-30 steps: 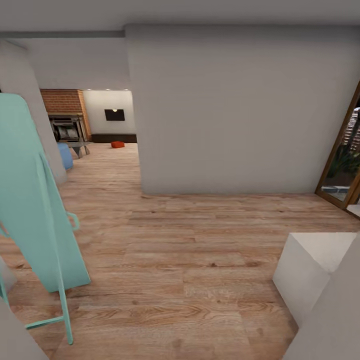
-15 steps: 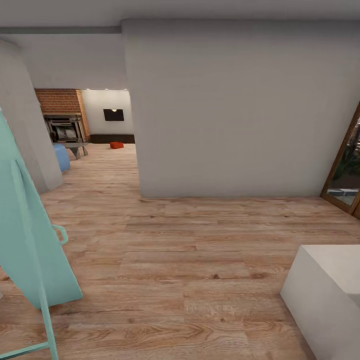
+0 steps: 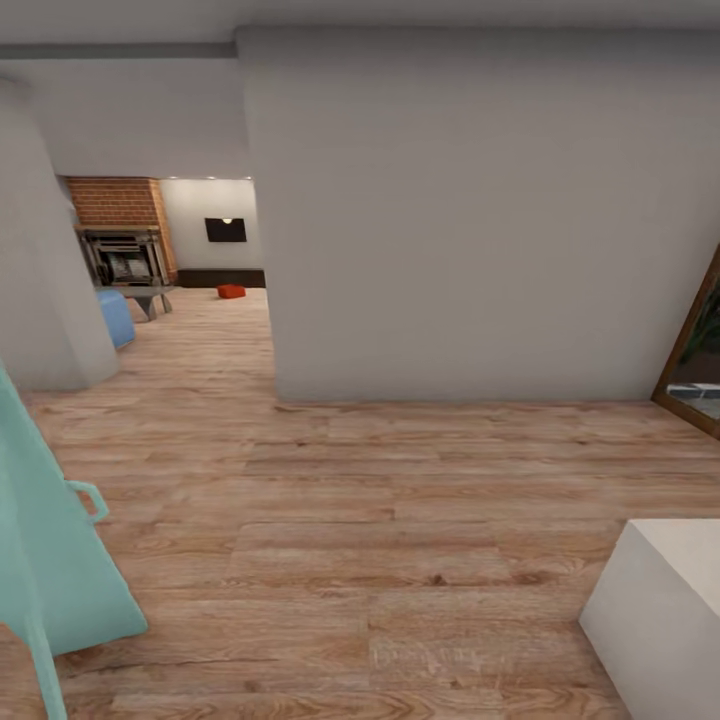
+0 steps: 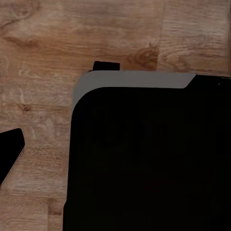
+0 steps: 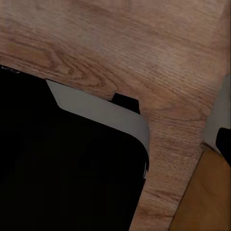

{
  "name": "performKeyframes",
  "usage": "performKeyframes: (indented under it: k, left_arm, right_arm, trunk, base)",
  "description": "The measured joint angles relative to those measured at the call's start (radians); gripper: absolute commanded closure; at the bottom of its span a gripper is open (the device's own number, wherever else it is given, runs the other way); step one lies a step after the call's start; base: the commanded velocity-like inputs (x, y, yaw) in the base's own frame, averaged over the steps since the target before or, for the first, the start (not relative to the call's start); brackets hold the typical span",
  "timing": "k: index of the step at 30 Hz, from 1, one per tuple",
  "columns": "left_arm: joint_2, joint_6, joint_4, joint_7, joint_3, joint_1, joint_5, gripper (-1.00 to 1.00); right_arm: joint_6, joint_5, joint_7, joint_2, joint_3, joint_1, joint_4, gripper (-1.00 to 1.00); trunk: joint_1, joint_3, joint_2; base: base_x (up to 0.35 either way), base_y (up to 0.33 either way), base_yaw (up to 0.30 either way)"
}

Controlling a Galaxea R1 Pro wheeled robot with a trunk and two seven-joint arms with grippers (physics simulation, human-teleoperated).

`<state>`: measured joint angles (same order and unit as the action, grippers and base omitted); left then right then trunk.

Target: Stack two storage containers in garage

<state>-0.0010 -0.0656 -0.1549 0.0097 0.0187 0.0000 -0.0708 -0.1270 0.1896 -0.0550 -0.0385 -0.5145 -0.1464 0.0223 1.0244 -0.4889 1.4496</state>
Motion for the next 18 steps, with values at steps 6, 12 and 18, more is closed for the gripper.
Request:
performKeyframes:
  k: [6,12,18]
  left_arm:
    - [0.000,0.000,0.001,0.001,0.000,0.000,-0.001,-1.00]
    - [0.000,-0.001,0.001,0.001,0.000,0.000,-0.001,-1.00]
    - [0.000,-0.002,0.001,0.001,0.000,0.000,-0.001,-1.00]
  right_arm:
    - [0.000,0.000,0.000,0.000,0.000,0.000,0.000,-1.00]
    - [0.000,-0.001,0.000,0.000,0.000,0.000,0.000,-1.00]
    - [0.000,-0.001,0.000,0.000,0.000,0.000,0.000,-1.00]
  trunk:
    - [0.000,0.000,0.000]
    - [0.000,0.000,0.000]
    - [0.000,0.000,0.000]
  base:
    - [0.323,0.000,0.000]
    - [0.323,0.000,0.000]
    - [0.323,0.000,0.000]
